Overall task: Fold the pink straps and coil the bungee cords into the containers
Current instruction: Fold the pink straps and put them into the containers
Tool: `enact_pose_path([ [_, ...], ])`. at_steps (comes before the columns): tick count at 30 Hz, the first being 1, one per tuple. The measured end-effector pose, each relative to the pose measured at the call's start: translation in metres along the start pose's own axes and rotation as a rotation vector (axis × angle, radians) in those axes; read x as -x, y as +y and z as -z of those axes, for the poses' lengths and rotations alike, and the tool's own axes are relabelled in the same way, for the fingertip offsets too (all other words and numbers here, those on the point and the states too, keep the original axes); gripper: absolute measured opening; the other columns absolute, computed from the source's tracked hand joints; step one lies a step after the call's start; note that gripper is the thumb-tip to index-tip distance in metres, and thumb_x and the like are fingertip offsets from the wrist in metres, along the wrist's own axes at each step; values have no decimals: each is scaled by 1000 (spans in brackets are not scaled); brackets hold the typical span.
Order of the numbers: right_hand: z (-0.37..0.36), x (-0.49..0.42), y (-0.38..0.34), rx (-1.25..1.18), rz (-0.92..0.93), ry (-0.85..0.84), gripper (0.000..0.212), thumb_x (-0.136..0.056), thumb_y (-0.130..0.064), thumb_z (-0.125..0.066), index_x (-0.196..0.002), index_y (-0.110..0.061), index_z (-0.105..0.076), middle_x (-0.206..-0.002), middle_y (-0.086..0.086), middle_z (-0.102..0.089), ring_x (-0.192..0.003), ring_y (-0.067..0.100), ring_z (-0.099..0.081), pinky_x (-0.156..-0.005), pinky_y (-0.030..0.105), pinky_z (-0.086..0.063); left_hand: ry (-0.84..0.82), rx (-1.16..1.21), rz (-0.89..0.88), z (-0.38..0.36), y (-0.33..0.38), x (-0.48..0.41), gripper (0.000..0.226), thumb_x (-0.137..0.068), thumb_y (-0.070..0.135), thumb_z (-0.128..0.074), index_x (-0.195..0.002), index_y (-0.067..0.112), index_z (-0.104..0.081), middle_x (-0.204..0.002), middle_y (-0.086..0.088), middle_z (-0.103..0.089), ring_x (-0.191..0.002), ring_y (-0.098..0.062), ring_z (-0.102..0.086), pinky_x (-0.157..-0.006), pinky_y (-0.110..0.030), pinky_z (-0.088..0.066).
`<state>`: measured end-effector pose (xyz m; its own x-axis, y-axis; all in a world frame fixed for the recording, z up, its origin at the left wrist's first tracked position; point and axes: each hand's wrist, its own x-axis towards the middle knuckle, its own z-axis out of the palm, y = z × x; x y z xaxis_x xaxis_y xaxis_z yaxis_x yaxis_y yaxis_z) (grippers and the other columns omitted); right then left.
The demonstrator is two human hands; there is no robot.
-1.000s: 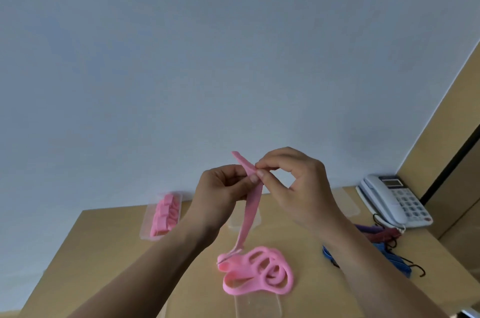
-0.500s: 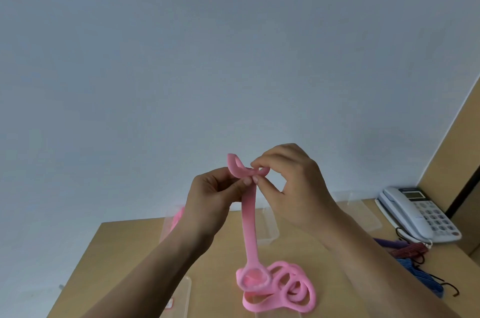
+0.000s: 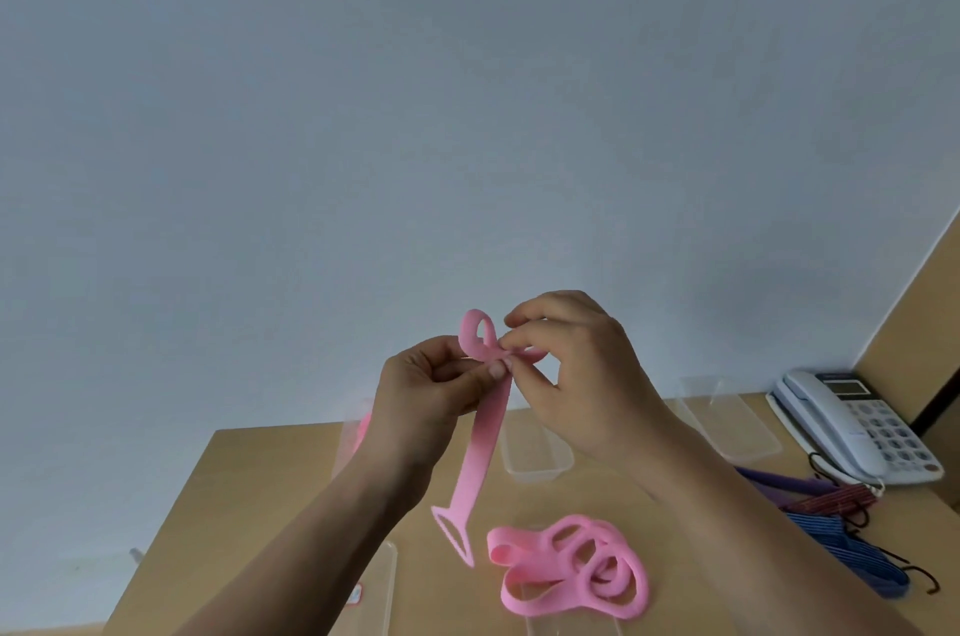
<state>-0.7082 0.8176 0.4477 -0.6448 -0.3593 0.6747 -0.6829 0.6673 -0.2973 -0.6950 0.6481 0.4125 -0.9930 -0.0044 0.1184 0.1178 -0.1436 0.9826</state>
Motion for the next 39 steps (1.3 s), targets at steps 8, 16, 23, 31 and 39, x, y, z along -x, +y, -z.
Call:
enact_pose_path([
  [8,-8,6,8,78,-83,58,7,-78,-10,-80,-75,-14,-74,-75,-5,-68,-75,15,-58,-62,32,-52,-95,5,124,1,-14,-5,22,-85,23,-77,-103,11,-80,-106,-14,-79,-102,-34,-74,-79,-34,-62],
  [16,-14,14,12,137,-27,71,10,-78,-2,-79,-75,-11,-76,-84,-1,-68,-82,22,-61,-59,37,-53,-121,274,156,5,-13,-6,43,-70,17,-57,-103,6,-82,-114,-22,-77,-106,-36,-74,-93,-41,-57],
  [23,-13,18,5,127,-54,-19,10,-82,-7,-75,-87,-14,-80,-99,1,-70,-93,21,-62,-66,38,-55,-130,198,122,5,-11,-6,31,-85,25,-63,-102,7,-81,-106,-16,-79,-101,-27,-76,-84,-30,-60],
  [31,-5,10,5,-113,-227,-53,18,-83,-10,-73,-98,-19,-77,-99,-8,-70,-89,8,-63,-77,25,-54,-56,-66,76,2,-14,-1,19,-83,14,-69,-97,17,-81,-96,-6,-79,-87,-19,-73,-88,-38,-62],
  [39,2,10,6,-306,-375,-265,18,-91,-34,-68,-75,-30,-74,-69,-15,-72,-75,4,-69,-74,20,-52,-3,-171,90,-2,-13,1,31,-96,0,-57,-114,21,-70,-96,-5,-81,-97,-26,-75,-97,-50,-59],
])
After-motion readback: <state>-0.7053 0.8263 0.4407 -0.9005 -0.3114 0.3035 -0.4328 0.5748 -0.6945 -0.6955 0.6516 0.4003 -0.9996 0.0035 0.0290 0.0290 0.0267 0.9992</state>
